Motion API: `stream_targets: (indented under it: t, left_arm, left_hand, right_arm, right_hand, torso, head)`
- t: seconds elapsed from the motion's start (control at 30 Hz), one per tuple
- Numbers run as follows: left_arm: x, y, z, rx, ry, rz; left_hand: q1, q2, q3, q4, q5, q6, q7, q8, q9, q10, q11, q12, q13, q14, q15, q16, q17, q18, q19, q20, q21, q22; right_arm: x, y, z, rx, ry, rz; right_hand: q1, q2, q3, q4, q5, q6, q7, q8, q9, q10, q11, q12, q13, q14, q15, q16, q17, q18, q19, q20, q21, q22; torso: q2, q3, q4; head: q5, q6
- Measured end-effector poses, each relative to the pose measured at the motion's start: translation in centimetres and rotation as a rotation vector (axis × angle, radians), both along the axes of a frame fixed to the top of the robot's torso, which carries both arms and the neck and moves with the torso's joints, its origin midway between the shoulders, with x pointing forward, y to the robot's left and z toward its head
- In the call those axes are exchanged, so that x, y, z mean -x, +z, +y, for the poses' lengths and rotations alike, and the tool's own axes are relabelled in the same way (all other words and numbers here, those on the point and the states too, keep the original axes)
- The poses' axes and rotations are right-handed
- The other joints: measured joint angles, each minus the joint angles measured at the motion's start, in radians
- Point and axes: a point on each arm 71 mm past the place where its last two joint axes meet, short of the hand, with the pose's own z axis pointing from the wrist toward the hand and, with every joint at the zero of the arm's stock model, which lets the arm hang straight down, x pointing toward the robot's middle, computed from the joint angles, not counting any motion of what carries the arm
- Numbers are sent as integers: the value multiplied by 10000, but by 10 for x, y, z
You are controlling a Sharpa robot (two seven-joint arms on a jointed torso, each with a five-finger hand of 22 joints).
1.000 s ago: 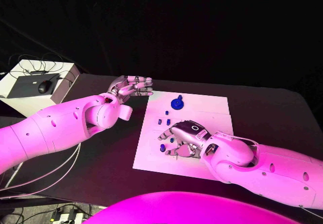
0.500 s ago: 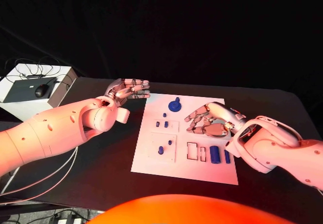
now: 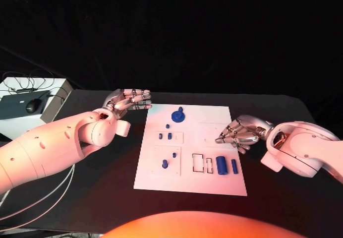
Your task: Assemble the parts on the task board
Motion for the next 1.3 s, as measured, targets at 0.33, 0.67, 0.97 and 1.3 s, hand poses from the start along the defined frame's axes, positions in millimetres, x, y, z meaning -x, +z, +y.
stream_targets:
  t: [0.33, 0.67, 0.97, 1.3]
  left_arm:
    - [1, -1, -2, 25, -37, 12]
    - [2, -3, -4, 57, -85, 61]
    - [3, -5, -2, 45, -72, 95]
    - [3, -5, -1, 37, -63, 105]
  left_hand:
    - [0, 0, 0, 0, 0, 0, 0, 0, 0, 0, 0, 0, 0, 0, 0, 0, 0, 1, 0, 0, 0, 0]
    - [0, 0, 27, 28, 0, 0, 0, 0, 0, -1, 0, 0, 0, 0, 0, 0, 0, 1, 0, 0, 0, 1]
    - [0, 0, 27, 27, 0, 0, 0, 0, 0, -1, 0, 0, 0, 0, 0, 0, 0, 1, 0, 0, 0, 1]
    - [0, 0, 22, 32, 0, 0, 0, 0, 0, -1, 0, 0, 0, 0, 0, 0, 0, 0, 1, -1, 0, 1]
  right_arm:
    - [18, -19, -24, 1738, -471, 2164]
    - [26, -35, -18, 2713, -123, 2693]
    - [23, -37, -1, 3172, 314, 2303]
    - [18, -40, 8, 3618, 654, 2071]
  right_hand:
    - [-738, 97, -127, 143, 0, -43, -83, -25, 1829, 552, -95, 627, 1845, 25, -31, 717, 1458, 0, 33, -32, 1273, -1]
    - [-1308, -201, -230, 591, 0, -154, -223, 36, 3776, 677, -149, 584, 2113, 74, -83, 828, 1943, -1, 33, -32, 1778, -2]
    - [-1726, -198, -844, 1019, 765, -139, -306, 36, 4539, 713, -186, 644, 2262, 74, -84, 894, 2237, -158, 71, -69, 2058, -4]
    - [-1682, 80, -1570, 1011, 804, -138, -306, 36, 4962, 712, -185, 644, 2316, 103, -113, 951, 2400, -157, 72, -71, 2207, -5]
  torso:
    - [-116, -3, -56]
    - [-234, -35, -118]
    - [-261, -42, -125]
    - [-256, -49, -127]
  head:
    - [-384, -138]
    - [-636, -264]
    - [-709, -305]
    - [-733, -328]
